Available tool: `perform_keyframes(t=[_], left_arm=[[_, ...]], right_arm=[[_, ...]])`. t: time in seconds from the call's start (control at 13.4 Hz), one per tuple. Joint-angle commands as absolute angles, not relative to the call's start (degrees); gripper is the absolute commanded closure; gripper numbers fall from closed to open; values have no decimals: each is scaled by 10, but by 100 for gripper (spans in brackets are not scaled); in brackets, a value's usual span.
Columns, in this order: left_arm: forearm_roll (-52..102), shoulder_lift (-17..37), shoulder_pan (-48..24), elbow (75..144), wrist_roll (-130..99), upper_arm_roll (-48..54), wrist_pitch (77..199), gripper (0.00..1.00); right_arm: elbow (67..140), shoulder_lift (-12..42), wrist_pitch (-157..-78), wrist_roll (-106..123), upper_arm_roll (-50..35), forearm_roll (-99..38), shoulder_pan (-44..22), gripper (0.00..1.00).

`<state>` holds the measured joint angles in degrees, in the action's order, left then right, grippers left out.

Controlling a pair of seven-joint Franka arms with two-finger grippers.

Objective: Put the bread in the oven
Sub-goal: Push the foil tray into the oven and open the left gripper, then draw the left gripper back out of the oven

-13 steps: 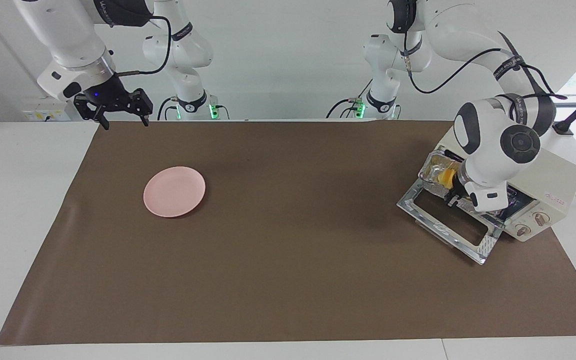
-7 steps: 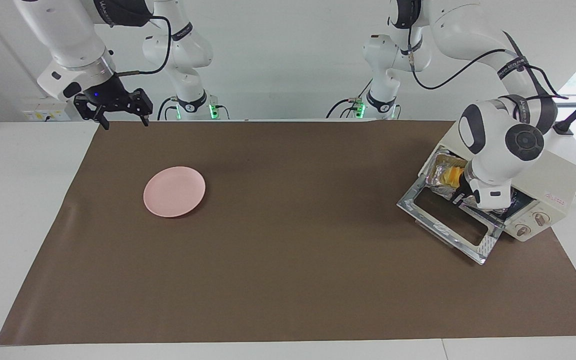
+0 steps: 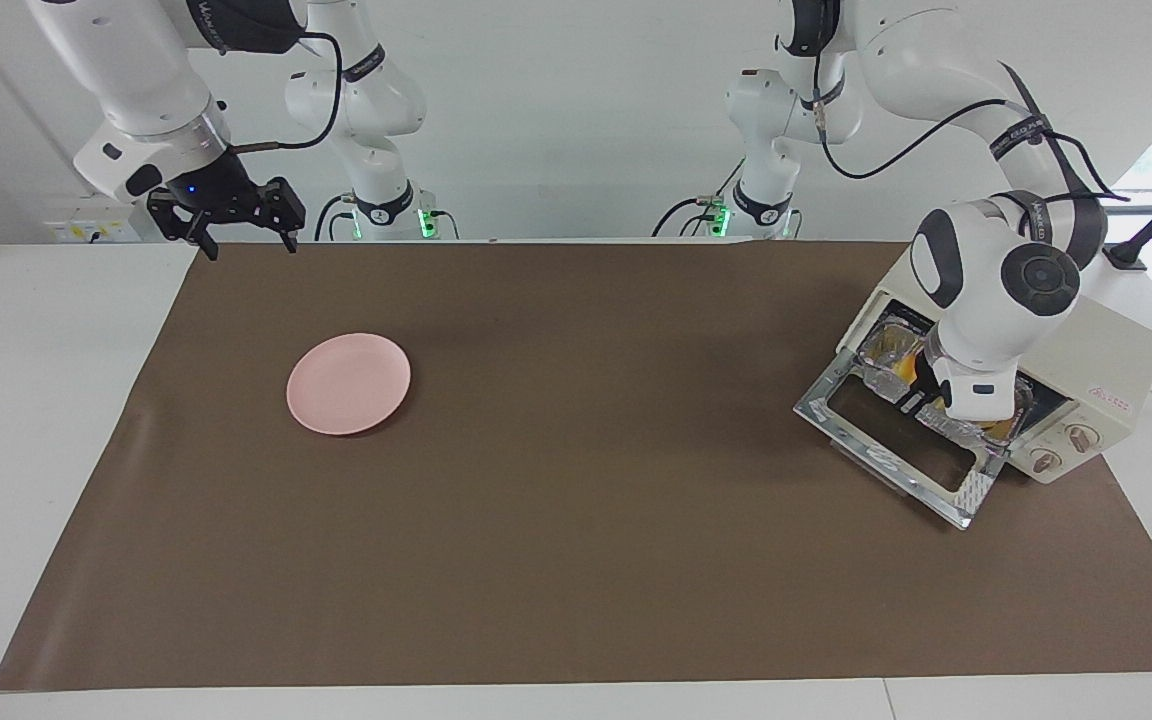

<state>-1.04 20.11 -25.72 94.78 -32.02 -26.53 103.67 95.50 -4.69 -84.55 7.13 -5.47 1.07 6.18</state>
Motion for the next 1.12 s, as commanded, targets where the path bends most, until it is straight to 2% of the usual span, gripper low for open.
perform_keyframes(t=[0.0,0.45,0.52,0.67,0.75,1.05], left_arm=[[-27,181,-252,967,-273,-266,1012,100],[-59,164,-236,1005,-258,-267,1010,100],[-62,163,-236,1010,-258,-267,1013,100],[-67,158,-232,1019,-258,-267,1015,100],[-71,156,-230,1023,-258,-267,1015,100],[-84,152,-229,1029,-254,-266,1020,100]], right_arm=[[963,-55,-852,83,-60,13,70,0],[963,-55,-852,83,-60,13,70,0],[962,-57,-829,83,-60,13,70,0],[963,-82,-664,86,-60,13,69,0],[964,-83,-649,86,-60,13,69,0],[962,-81,-669,85,-60,13,70,0]])
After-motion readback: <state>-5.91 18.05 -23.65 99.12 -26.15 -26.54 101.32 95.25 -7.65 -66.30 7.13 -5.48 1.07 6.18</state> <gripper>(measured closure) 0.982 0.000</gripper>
